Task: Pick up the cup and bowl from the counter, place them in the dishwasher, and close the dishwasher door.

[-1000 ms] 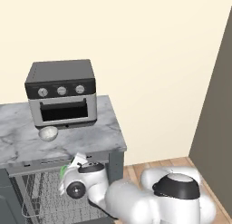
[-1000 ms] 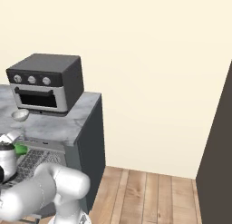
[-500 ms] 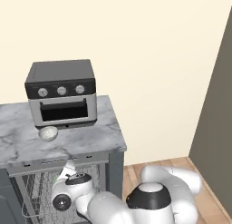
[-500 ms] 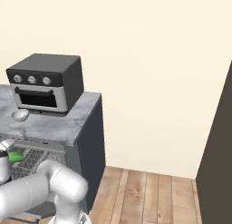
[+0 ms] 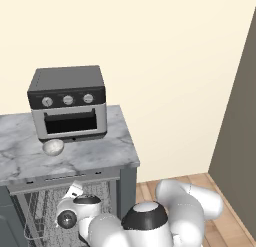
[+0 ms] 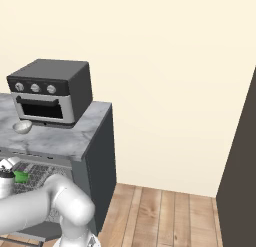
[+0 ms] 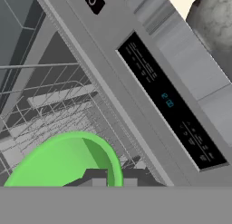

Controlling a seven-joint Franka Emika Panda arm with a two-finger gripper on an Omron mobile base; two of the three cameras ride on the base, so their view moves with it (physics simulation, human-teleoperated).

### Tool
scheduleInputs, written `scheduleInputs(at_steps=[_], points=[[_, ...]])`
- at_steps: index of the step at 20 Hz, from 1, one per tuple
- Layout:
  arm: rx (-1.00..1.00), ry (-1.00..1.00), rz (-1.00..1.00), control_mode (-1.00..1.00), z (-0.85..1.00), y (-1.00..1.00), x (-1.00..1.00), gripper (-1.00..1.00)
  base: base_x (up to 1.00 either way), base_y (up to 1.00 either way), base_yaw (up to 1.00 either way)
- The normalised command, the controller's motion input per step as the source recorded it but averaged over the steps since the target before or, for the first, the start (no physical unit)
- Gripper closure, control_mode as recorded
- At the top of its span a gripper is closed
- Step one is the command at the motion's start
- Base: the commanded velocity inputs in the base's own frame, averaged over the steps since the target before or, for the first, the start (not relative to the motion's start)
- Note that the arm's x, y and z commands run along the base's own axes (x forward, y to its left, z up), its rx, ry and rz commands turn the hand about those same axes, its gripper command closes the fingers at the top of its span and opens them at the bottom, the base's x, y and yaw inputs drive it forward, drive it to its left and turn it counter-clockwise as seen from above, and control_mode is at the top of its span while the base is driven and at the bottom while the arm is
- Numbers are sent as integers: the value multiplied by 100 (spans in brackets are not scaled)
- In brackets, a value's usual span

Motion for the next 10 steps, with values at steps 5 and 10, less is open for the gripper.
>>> scheduleInputs(at_steps=[5,10], points=[[1,16,0,-100,-32,10,45,100,0,0,0],[0,10,1,-100,-41,33,32,100,0,0,0]])
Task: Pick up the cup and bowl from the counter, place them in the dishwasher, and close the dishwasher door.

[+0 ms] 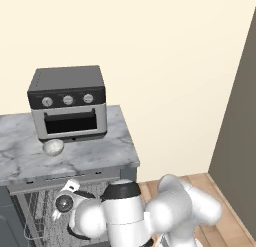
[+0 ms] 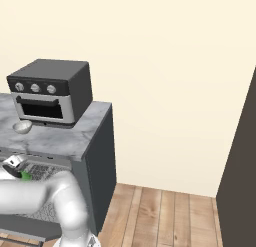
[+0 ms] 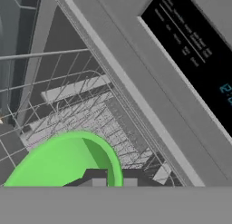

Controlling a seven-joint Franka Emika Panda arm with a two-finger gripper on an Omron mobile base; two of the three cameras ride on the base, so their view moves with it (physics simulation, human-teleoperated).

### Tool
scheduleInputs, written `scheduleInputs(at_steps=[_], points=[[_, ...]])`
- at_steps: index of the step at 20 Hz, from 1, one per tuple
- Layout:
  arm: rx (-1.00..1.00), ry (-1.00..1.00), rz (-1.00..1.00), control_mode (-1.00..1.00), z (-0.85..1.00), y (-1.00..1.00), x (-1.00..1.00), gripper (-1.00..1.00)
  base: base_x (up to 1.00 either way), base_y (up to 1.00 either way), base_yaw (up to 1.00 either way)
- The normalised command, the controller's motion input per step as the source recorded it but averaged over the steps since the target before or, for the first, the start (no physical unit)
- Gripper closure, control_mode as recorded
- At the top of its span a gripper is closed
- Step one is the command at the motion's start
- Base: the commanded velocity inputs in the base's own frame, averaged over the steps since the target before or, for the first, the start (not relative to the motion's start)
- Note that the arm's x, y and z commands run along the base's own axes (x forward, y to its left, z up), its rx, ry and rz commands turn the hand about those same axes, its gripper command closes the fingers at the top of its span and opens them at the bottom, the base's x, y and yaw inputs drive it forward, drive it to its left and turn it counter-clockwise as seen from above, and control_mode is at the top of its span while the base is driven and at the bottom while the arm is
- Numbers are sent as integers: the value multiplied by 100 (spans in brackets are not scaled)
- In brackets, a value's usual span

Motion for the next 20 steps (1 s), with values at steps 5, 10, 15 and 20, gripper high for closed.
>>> scheduleInputs(at_steps=[5,10,15,20], points=[[-3,4,4,-100,-45,45,19,100,0,0,0],[-7,2,6,-100,-48,48,18,100,0,0,0],[-16,0,4,-100,-42,46,16,100,0,0,0],[-20,0,1,-100,-30,39,18,100,0,0,0]])
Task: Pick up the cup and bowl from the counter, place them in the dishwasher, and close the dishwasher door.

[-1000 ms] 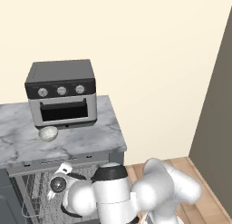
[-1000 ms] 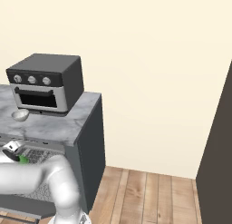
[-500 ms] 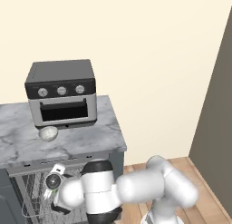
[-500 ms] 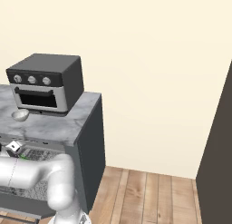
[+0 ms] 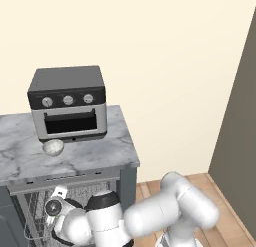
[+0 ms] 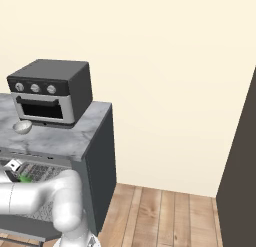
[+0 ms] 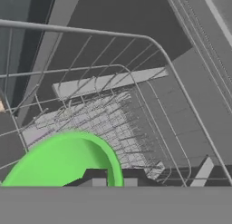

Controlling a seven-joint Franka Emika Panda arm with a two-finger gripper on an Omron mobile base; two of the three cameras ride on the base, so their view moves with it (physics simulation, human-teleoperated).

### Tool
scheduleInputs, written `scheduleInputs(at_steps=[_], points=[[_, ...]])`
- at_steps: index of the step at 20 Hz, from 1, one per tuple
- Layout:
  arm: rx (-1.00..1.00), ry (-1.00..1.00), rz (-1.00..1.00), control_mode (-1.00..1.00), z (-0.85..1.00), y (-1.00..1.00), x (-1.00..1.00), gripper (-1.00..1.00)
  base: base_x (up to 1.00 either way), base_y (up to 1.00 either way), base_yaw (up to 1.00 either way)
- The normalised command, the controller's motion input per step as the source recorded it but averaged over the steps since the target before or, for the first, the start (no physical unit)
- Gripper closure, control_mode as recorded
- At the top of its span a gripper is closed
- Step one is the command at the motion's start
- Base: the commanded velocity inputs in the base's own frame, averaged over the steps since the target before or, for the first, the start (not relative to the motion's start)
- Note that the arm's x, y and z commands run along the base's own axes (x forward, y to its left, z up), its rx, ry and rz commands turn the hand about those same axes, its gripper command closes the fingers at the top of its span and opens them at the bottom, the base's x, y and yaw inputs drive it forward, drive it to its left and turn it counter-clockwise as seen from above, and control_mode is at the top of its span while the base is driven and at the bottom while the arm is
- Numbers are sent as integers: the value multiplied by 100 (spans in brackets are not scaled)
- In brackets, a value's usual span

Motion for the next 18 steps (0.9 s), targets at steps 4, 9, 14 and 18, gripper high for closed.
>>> scheduleInputs(at_steps=[4,9,14,18], points=[[-14,0,1,-100,-38,37,20,100,0,0,0],[-9,2,1,-100,-63,34,24,100,0,0,0],[-5,2,1,-100,-57,26,23,-100,0,0,0],[0,0,0,-100,6,5,-1,-100,0,0,0]])
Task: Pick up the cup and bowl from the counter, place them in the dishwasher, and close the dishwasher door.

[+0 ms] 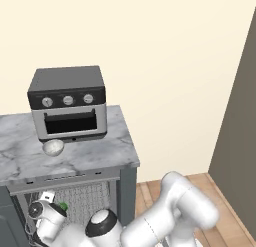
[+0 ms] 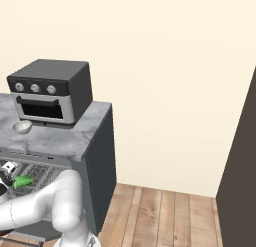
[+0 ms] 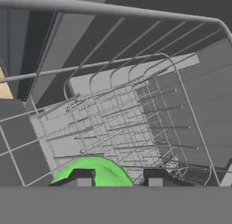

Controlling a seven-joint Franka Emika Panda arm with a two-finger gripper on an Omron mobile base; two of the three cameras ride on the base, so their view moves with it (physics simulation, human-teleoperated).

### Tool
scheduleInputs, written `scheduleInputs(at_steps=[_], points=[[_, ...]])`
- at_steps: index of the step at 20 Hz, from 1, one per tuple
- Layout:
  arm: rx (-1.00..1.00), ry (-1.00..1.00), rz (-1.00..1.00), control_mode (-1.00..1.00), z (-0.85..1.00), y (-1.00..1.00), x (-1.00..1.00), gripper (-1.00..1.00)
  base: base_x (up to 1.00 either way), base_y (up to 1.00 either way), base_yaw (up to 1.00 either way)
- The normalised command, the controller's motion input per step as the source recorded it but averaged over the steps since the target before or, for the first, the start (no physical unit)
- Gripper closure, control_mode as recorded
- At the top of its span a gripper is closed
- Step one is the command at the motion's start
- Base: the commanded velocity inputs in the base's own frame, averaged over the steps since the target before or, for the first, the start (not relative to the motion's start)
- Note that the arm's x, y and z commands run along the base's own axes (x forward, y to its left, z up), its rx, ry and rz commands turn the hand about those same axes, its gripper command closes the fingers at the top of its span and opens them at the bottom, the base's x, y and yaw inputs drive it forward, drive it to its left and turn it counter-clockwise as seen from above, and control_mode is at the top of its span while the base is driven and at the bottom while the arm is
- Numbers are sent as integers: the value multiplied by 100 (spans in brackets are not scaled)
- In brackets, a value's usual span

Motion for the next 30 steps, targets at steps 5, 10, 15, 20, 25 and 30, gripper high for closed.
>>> scheduleInputs(at_steps=[5,10,15,20,25,30], points=[[0,0,0,-100,47,0,-13,-100,0,0,0],[0,-1,0,-100,63,7,-27,-100,0,0,0],[0,-1,0,-100,84,4,-34,-100,0,0,0],[0,0,0,-100,86,0,-28,-100,0,0,0],[0,0,0,-100,68,0,-24,-100,0,0,0],[-1,0,0,-100,69,0,-20,-100,0,0,0]])
